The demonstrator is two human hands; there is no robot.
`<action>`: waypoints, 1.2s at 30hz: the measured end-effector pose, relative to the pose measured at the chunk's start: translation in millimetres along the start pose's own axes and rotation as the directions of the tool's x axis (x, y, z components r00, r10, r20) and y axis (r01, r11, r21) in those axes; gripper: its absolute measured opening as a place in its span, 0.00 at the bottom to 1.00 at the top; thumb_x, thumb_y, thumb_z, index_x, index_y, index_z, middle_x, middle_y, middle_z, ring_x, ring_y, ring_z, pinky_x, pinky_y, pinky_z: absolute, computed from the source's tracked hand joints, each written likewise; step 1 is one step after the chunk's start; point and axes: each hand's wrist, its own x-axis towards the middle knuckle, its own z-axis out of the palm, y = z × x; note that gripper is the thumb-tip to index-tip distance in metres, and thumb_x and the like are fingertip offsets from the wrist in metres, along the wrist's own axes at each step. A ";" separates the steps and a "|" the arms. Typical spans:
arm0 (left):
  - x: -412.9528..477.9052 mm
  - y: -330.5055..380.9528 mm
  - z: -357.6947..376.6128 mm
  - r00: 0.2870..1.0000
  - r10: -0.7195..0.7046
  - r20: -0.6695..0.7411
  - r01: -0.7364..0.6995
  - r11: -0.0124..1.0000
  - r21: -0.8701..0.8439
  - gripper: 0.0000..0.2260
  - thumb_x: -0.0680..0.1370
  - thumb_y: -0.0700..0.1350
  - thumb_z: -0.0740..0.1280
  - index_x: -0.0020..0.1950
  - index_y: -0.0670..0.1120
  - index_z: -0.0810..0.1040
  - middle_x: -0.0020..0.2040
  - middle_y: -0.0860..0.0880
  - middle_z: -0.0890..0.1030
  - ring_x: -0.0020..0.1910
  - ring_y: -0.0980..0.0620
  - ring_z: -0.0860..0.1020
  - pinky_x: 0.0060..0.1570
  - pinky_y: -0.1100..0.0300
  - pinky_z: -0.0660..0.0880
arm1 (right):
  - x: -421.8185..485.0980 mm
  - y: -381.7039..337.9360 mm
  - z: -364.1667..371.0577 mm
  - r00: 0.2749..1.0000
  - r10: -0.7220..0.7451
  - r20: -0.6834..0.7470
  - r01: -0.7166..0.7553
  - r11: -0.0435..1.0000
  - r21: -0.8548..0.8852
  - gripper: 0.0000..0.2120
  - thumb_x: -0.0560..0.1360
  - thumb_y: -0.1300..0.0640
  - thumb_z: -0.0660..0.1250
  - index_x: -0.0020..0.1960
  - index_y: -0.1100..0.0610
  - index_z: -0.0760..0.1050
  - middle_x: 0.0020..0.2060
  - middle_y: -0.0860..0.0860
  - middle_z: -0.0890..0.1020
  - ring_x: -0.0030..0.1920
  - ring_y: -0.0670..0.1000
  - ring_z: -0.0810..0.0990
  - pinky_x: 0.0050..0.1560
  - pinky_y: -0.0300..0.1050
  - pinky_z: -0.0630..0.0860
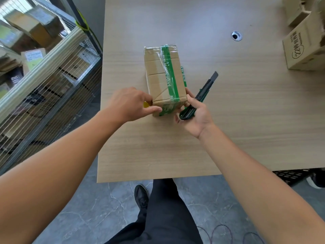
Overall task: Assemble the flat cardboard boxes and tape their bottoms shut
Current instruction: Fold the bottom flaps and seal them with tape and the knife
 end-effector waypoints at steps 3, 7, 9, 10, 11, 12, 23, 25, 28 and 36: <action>-2.3 5.0 -1.1 1.000 -0.021 0.022 0.020 0.999 0.050 0.26 0.74 0.75 0.55 0.51 0.59 0.84 0.29 0.56 0.73 0.32 0.53 0.73 0.29 0.59 0.69 | -6.7 -12.2 5.9 0.978 -0.101 -0.180 0.051 0.964 -0.262 0.16 0.78 0.59 0.66 0.63 0.47 0.80 0.43 0.49 0.83 0.41 0.51 0.77 0.43 0.46 0.71; -7.5 20.2 1.8 0.996 -0.084 0.003 0.084 0.992 0.099 0.21 0.76 0.71 0.57 0.48 0.58 0.83 0.32 0.54 0.74 0.37 0.49 0.75 0.36 0.56 0.73 | -38.7 -4.3 0.4 0.609 -0.776 0.164 0.469 0.185 -0.863 0.04 0.77 0.57 0.67 0.52 0.54 0.78 0.44 0.43 0.75 0.50 0.49 0.71 0.56 0.50 0.71; -9.0 28.1 4.3 0.994 -0.104 -0.046 0.108 0.988 0.113 0.20 0.76 0.68 0.59 0.45 0.55 0.82 0.32 0.52 0.73 0.38 0.47 0.77 0.35 0.57 0.68 | -53.5 9.2 4.7 0.533 -0.731 0.425 0.594 -0.033 -0.803 0.05 0.77 0.59 0.68 0.52 0.54 0.78 0.45 0.39 0.74 0.51 0.45 0.70 0.58 0.49 0.70; -10.3 31.6 5.3 0.993 -0.107 -0.053 0.112 0.987 0.118 0.20 0.76 0.67 0.59 0.44 0.55 0.82 0.33 0.51 0.76 0.39 0.46 0.78 0.35 0.56 0.67 | -58.9 15.8 9.7 0.584 -0.678 0.446 0.621 0.019 -0.783 0.07 0.77 0.59 0.68 0.54 0.55 0.78 0.47 0.40 0.76 0.52 0.46 0.73 0.60 0.49 0.72; -12.4 34.4 6.2 0.993 -0.106 -0.050 0.112 0.987 0.117 0.19 0.76 0.67 0.59 0.45 0.55 0.81 0.36 0.50 0.79 0.41 0.45 0.79 0.36 0.56 0.67 | -62.6 20.9 14.7 0.655 -0.626 0.423 0.613 0.114 -0.781 0.08 0.77 0.59 0.69 0.56 0.54 0.79 0.49 0.42 0.78 0.55 0.48 0.76 0.62 0.50 0.73; -14.4 35.6 7.1 0.993 -0.104 -0.049 0.108 0.989 0.103 0.18 0.76 0.66 0.59 0.47 0.55 0.81 0.39 0.49 0.81 0.43 0.45 0.80 0.37 0.56 0.67 | -65.3 23.9 19.8 0.715 -0.587 0.380 0.579 0.191 -0.793 0.09 0.78 0.58 0.68 0.58 0.53 0.78 0.53 0.45 0.80 0.59 0.50 0.77 0.64 0.52 0.73; -59.2 0.5 5.5 0.975 -0.185 0.126 0.221 0.706 -0.673 0.11 0.79 0.55 0.68 0.61 0.57 0.77 0.37 0.49 0.84 0.38 0.50 0.84 0.44 0.47 0.82 | -73.0 11.8 29.2 0.919 -0.350 0.183 0.282 0.260 -0.923 0.34 0.74 0.33 0.64 0.74 0.49 0.70 0.62 0.47 0.75 0.61 0.52 0.74 0.64 0.48 0.70; -57.1 1.9 6.1 0.973 -0.217 0.075 0.214 0.741 -0.637 0.06 0.77 0.58 0.69 0.53 0.60 0.79 0.35 0.50 0.83 0.33 0.53 0.83 0.39 0.50 0.82 | -71.2 9.0 30.8 0.944 -0.259 0.202 0.245 0.144 -0.959 0.40 0.74 0.27 0.58 0.80 0.48 0.63 0.76 0.48 0.66 0.75 0.51 0.64 0.72 0.51 0.64; -48.1 5.1 6.9 0.959 -0.276 0.070 0.267 0.788 -0.555 0.09 0.74 0.63 0.68 0.51 0.63 0.78 0.37 0.55 0.81 0.33 0.62 0.80 0.35 0.58 0.76 | -71.2 8.9 31.0 0.952 -0.194 0.238 0.249 0.037 -0.968 0.34 0.81 0.35 0.53 0.81 0.51 0.58 0.83 0.49 0.46 0.82 0.46 0.44 0.79 0.56 0.56; -48.4 2.8 16.0 0.915 -0.404 0.017 0.381 0.849 -0.367 0.11 0.76 0.62 0.68 0.54 0.59 0.80 0.50 0.52 0.81 0.52 0.50 0.79 0.43 0.57 0.70 | -72.9 5.0 29.0 0.987 -0.071 0.142 0.144 0.020 -0.989 0.38 0.81 0.40 0.57 0.83 0.46 0.41 0.82 0.49 0.38 0.58 0.50 0.64 0.72 0.62 0.67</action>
